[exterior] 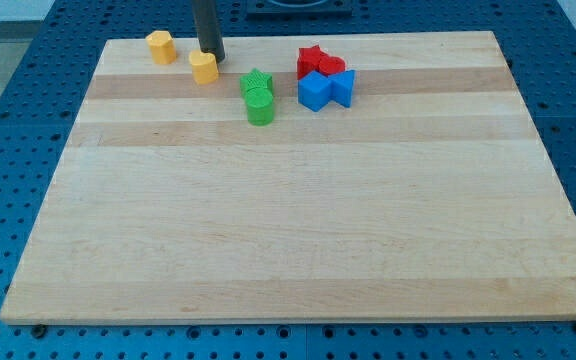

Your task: Push the green blocks bottom left to the blue cube

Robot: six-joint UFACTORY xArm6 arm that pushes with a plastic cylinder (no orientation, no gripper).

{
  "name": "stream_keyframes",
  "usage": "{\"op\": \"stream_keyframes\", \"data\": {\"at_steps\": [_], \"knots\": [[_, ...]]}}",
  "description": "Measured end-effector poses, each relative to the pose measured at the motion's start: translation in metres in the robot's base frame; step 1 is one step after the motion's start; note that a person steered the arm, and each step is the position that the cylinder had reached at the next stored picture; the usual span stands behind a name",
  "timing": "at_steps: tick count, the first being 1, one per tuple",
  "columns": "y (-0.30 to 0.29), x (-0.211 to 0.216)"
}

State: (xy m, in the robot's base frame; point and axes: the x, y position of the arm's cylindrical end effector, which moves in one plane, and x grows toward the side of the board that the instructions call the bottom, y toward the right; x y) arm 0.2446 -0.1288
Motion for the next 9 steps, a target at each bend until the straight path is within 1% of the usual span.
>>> {"op": "stream_keyframes", "data": {"at_steps": [1,2,4,5,6,7,9], "knots": [[0.010,0.008],[0.036,0.008],[0.070,0.035],[0.083,0.038],[0.087,0.041],[0.087,0.055],[0.080,0.099]]}}
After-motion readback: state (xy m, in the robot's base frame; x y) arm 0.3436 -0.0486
